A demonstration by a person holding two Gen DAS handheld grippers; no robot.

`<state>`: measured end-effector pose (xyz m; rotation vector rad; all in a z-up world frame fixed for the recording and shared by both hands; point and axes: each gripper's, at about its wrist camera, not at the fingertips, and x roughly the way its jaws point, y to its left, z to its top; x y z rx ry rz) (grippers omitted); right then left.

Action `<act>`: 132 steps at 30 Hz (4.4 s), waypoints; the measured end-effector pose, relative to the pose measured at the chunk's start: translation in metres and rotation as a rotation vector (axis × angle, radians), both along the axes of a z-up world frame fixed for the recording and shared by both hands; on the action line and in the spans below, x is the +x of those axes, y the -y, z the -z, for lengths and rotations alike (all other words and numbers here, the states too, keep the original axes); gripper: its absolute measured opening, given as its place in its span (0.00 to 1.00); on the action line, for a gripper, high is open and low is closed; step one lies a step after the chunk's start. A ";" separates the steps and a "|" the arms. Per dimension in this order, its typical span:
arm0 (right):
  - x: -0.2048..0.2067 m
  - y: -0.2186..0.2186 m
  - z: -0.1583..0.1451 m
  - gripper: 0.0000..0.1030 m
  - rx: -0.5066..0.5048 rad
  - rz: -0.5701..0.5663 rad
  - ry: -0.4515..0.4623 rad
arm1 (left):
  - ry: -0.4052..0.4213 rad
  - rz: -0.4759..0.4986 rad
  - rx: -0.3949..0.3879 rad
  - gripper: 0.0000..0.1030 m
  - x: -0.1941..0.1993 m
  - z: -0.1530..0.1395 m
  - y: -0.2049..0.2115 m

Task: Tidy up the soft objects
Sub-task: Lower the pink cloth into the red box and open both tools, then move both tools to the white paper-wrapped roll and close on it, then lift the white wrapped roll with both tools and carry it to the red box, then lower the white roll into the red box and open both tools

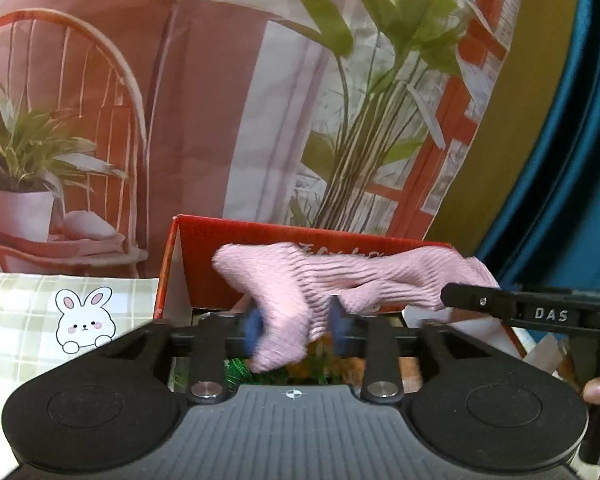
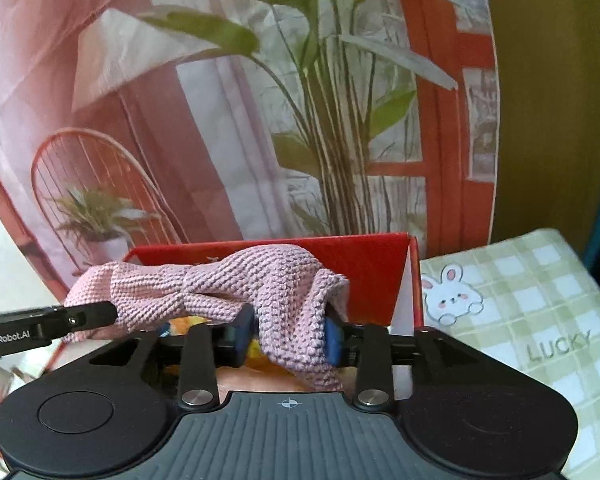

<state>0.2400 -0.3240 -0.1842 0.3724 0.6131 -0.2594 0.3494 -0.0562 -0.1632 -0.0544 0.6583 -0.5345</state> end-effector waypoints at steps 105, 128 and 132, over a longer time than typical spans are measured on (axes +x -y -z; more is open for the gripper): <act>-0.151 -0.070 -0.064 0.14 -0.203 -0.069 0.337 | 0.207 0.013 -0.091 0.23 -0.147 -0.059 -0.036; -0.076 -0.024 -0.012 0.20 -0.148 -0.038 0.125 | 0.122 0.007 0.006 0.86 -0.070 -0.026 -0.009; -0.069 -0.026 -0.008 0.26 -0.141 -0.052 0.106 | 0.106 -0.059 0.030 0.97 -0.067 -0.026 -0.008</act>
